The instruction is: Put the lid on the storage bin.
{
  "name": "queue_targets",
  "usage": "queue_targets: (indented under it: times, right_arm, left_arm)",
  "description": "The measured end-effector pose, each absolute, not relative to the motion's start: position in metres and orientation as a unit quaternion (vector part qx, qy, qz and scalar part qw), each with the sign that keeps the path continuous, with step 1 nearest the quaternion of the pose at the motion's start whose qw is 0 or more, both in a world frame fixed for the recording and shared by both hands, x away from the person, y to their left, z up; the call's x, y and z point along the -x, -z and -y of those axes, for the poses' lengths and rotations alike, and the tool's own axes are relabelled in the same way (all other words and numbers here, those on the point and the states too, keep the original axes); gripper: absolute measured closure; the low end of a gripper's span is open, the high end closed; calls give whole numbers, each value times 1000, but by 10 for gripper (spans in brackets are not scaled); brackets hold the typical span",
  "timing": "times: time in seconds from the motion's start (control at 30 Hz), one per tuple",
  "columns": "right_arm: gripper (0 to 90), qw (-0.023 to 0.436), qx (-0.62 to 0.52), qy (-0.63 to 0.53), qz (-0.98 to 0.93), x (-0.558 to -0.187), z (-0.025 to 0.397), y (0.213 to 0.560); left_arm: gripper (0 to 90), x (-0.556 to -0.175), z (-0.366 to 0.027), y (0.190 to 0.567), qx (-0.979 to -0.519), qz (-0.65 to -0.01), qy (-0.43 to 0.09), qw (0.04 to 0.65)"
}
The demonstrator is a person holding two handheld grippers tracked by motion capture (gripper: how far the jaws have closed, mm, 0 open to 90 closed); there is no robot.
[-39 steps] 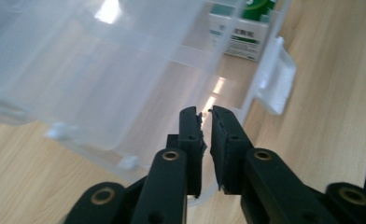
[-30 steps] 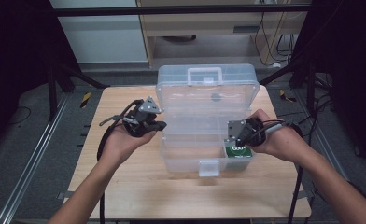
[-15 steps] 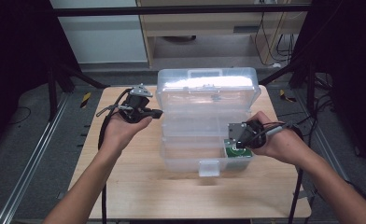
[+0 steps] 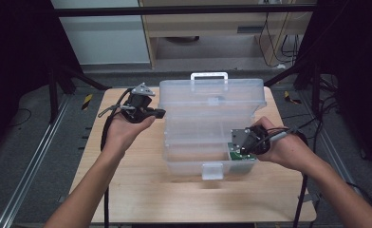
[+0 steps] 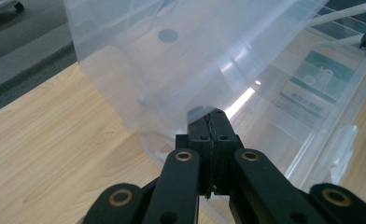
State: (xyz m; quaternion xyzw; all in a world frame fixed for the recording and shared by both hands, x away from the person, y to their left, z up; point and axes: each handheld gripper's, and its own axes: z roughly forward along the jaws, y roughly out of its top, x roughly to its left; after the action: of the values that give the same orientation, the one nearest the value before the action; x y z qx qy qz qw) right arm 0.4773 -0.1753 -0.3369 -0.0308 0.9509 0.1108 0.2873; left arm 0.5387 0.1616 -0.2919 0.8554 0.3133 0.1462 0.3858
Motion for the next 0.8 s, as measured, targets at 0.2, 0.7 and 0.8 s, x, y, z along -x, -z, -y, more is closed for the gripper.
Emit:
queue_targets:
  times: [0.2, 0.7, 0.8]
  right_arm:
    - [789, 284, 27, -115, -952, -475, 176, 340]
    - [581, 274, -14, -144, -951, -465, 189, 339]
    - [514, 276, -34, -150, -949, -456, 201, 340]
  left_arm:
    - [900, -535, -161, 296, -858, -311, -142, 383]
    - [900, -522, -163, 308, -863, -302, -123, 386]
    - [900, -516, -165, 315, -864, -302, -117, 386]
